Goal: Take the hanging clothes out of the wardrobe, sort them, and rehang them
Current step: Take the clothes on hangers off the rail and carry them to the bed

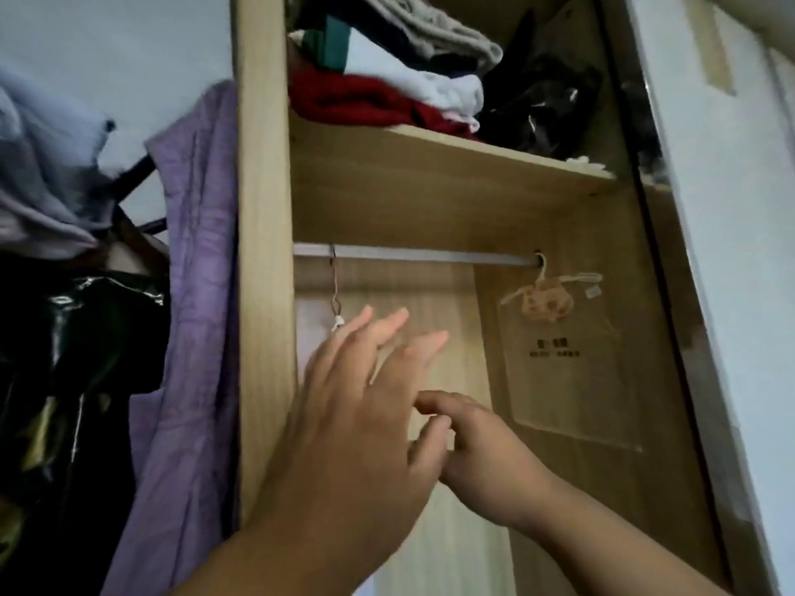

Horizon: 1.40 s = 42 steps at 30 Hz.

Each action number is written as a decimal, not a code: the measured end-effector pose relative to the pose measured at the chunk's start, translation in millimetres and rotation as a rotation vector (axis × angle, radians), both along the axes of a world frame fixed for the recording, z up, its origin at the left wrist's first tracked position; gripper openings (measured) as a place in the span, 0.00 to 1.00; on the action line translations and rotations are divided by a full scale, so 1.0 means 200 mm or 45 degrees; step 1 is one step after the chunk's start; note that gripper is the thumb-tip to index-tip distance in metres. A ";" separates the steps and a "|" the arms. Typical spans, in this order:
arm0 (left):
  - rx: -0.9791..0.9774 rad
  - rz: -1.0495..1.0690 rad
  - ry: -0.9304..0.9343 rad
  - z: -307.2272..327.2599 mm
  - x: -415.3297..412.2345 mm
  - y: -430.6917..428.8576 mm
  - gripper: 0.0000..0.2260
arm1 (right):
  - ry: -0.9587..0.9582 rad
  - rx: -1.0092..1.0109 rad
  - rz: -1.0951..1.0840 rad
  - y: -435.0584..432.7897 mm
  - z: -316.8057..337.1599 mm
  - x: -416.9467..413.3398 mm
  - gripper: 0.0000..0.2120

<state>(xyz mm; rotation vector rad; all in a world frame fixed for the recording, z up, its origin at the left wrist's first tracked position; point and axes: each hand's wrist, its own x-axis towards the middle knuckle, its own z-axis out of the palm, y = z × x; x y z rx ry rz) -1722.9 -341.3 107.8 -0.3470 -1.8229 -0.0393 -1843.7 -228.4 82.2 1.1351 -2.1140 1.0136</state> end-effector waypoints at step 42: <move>0.530 0.930 0.354 0.37 -0.04 -0.05 0.36 | -0.278 -0.264 0.251 -0.04 0.70 -0.73 0.09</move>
